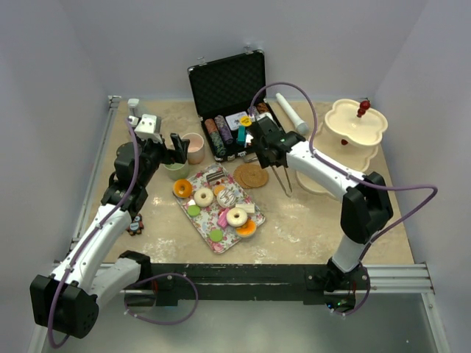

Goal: Serve the afternoon tea

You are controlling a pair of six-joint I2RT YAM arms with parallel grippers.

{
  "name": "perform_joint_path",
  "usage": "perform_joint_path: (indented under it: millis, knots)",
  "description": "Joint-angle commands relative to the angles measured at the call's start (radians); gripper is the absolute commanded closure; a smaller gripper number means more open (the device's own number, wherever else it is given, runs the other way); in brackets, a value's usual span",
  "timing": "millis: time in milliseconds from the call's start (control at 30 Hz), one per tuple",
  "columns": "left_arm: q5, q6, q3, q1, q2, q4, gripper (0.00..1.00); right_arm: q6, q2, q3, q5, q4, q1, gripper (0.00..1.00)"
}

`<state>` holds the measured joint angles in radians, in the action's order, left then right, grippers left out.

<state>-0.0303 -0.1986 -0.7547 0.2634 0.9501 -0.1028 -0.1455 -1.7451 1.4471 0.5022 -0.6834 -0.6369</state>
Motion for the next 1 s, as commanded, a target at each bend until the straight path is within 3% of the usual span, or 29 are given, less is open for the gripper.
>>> perform_joint_path:
  millis: [0, 300, 433, 967]
  knots:
    - [-0.005, 0.008, -0.015, 0.005, 0.001, -0.025, 0.00, 0.023, 0.081, 0.030, -0.155, 0.081, -0.006, 0.44]
    - [-0.005, 0.008, -0.015, 0.005, 0.004, -0.025, 0.00, 0.041, 0.114, 0.044, -0.376, 0.033, -0.095, 0.48]
    - [-0.005, 0.008, -0.017, 0.005, 0.001, -0.025, 0.00, 0.034, 0.084, 0.019, -0.399, 0.009, -0.199, 0.50]
    - [-0.005, 0.008, -0.024, 0.005, -0.053, -0.025, 0.00, -0.034, -0.060, 0.119, -0.554, 0.053, -0.359, 0.51]
